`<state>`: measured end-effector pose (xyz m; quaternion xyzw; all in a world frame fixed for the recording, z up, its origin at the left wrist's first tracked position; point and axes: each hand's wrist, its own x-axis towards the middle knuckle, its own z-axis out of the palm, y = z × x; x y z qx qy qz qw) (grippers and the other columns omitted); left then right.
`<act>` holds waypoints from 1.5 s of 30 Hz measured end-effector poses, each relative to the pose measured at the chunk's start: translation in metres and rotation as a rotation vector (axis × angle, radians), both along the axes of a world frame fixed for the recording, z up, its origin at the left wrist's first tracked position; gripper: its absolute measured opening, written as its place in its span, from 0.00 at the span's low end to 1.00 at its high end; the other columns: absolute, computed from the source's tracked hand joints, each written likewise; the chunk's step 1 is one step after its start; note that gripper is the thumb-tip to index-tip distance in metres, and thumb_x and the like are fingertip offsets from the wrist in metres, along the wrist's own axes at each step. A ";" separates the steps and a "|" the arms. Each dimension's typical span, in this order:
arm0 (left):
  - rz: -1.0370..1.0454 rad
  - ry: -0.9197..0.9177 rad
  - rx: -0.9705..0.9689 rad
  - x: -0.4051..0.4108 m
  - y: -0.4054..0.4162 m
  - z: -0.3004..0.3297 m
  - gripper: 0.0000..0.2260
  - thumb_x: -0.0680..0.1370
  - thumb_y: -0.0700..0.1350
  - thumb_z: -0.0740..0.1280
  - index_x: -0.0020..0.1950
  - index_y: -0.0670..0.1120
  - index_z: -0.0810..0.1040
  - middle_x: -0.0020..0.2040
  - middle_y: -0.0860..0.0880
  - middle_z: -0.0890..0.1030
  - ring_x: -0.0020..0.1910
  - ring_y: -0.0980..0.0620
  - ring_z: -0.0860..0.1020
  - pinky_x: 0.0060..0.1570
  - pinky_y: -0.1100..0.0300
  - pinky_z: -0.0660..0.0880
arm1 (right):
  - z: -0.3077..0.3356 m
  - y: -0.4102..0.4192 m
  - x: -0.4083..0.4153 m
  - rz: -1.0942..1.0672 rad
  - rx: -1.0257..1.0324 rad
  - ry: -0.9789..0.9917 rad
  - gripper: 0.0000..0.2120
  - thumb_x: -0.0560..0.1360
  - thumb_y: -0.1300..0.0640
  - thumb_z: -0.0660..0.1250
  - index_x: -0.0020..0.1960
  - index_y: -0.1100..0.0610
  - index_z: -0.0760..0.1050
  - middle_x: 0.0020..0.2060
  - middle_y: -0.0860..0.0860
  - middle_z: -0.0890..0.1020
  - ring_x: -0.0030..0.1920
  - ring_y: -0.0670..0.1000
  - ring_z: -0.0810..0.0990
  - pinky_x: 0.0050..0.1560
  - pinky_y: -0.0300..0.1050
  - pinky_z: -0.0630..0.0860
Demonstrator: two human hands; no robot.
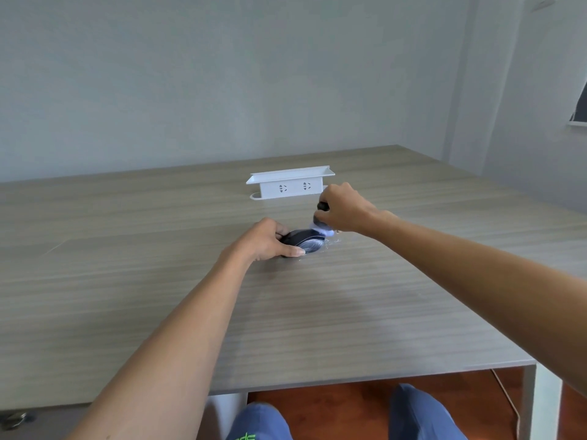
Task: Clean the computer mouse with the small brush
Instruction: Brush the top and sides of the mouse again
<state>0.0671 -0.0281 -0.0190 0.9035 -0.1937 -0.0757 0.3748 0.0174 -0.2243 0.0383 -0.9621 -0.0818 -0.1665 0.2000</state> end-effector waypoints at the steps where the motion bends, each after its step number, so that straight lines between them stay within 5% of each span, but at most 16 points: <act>1: -0.001 -0.002 -0.003 -0.001 0.000 0.000 0.14 0.65 0.50 0.82 0.46 0.46 0.87 0.47 0.44 0.88 0.42 0.51 0.81 0.54 0.51 0.78 | 0.001 0.000 0.001 0.005 -0.002 0.008 0.13 0.73 0.63 0.65 0.32 0.68 0.69 0.29 0.60 0.70 0.35 0.55 0.63 0.28 0.45 0.62; 4: -0.010 -0.005 -0.029 0.000 0.000 0.000 0.09 0.65 0.49 0.82 0.40 0.50 0.85 0.46 0.43 0.88 0.40 0.52 0.79 0.48 0.57 0.73 | 0.005 0.011 0.002 0.074 0.025 0.000 0.13 0.76 0.58 0.67 0.45 0.69 0.81 0.39 0.63 0.82 0.38 0.55 0.71 0.37 0.48 0.70; 8: -0.025 -0.003 -0.038 -0.005 0.000 0.002 0.20 0.69 0.46 0.81 0.59 0.53 0.85 0.46 0.56 0.85 0.46 0.58 0.80 0.58 0.63 0.73 | 0.010 0.024 0.008 0.140 0.032 -0.026 0.14 0.78 0.55 0.68 0.47 0.68 0.81 0.40 0.60 0.83 0.38 0.55 0.75 0.41 0.48 0.74; 15: -0.018 0.008 -0.047 -0.006 0.002 0.000 0.14 0.67 0.46 0.82 0.51 0.44 0.88 0.43 0.51 0.88 0.39 0.55 0.81 0.48 0.60 0.75 | 0.003 0.005 0.012 0.029 -0.024 0.020 0.15 0.77 0.58 0.66 0.45 0.71 0.79 0.36 0.62 0.78 0.37 0.57 0.71 0.37 0.45 0.68; 19: -0.010 0.022 -0.050 -0.005 0.001 0.000 0.14 0.64 0.49 0.82 0.45 0.44 0.87 0.39 0.52 0.86 0.37 0.54 0.79 0.45 0.59 0.72 | 0.001 0.006 0.009 0.022 0.043 -0.042 0.14 0.77 0.57 0.66 0.45 0.70 0.79 0.42 0.63 0.83 0.40 0.59 0.74 0.40 0.49 0.70; 24: 0.071 -0.020 -0.046 -0.004 -0.003 -0.006 0.33 0.52 0.63 0.80 0.47 0.41 0.85 0.45 0.42 0.88 0.38 0.49 0.79 0.44 0.55 0.72 | -0.007 -0.001 0.005 -0.006 0.159 -0.064 0.13 0.76 0.57 0.66 0.45 0.68 0.80 0.41 0.62 0.84 0.43 0.63 0.81 0.37 0.47 0.73; 27: 0.102 -0.027 0.005 -0.008 -0.008 -0.001 0.37 0.53 0.66 0.77 0.48 0.38 0.84 0.39 0.46 0.84 0.37 0.50 0.76 0.41 0.56 0.68 | -0.011 -0.006 0.000 -0.030 0.228 -0.066 0.11 0.74 0.57 0.66 0.43 0.66 0.80 0.39 0.62 0.83 0.37 0.59 0.76 0.36 0.49 0.75; 29: 0.144 -0.052 0.013 -0.012 -0.011 0.002 0.35 0.62 0.67 0.75 0.49 0.35 0.82 0.38 0.49 0.78 0.38 0.49 0.73 0.41 0.56 0.66 | -0.012 -0.008 -0.002 -0.065 0.280 -0.071 0.12 0.71 0.56 0.66 0.40 0.66 0.78 0.36 0.62 0.82 0.33 0.56 0.71 0.33 0.47 0.73; 32: 0.163 -0.058 -0.010 -0.011 -0.012 0.002 0.27 0.75 0.63 0.70 0.53 0.38 0.83 0.45 0.47 0.83 0.46 0.46 0.79 0.48 0.54 0.73 | -0.013 -0.009 -0.007 -0.093 0.338 -0.081 0.13 0.68 0.56 0.67 0.36 0.67 0.75 0.30 0.59 0.76 0.31 0.57 0.68 0.29 0.45 0.69; 35: 0.133 -0.069 -0.006 -0.012 -0.014 0.003 0.18 0.79 0.55 0.69 0.57 0.41 0.84 0.54 0.41 0.86 0.56 0.41 0.82 0.58 0.49 0.76 | -0.018 -0.008 -0.012 -0.095 0.376 -0.056 0.11 0.68 0.58 0.69 0.37 0.68 0.75 0.36 0.62 0.82 0.33 0.63 0.80 0.30 0.48 0.76; 40: 0.133 -0.065 -0.024 -0.004 -0.013 0.000 0.14 0.79 0.52 0.71 0.56 0.42 0.85 0.53 0.41 0.86 0.46 0.47 0.80 0.53 0.54 0.76 | -0.024 -0.008 -0.011 -0.083 0.452 0.013 0.11 0.69 0.64 0.68 0.37 0.73 0.75 0.35 0.66 0.84 0.27 0.59 0.84 0.26 0.51 0.81; 45: 0.149 -0.046 -0.050 0.002 -0.010 -0.001 0.14 0.78 0.50 0.72 0.54 0.40 0.85 0.43 0.46 0.84 0.42 0.48 0.77 0.47 0.54 0.74 | -0.022 -0.004 -0.017 -0.065 0.548 0.081 0.15 0.69 0.65 0.69 0.24 0.58 0.75 0.31 0.63 0.85 0.25 0.55 0.82 0.25 0.43 0.80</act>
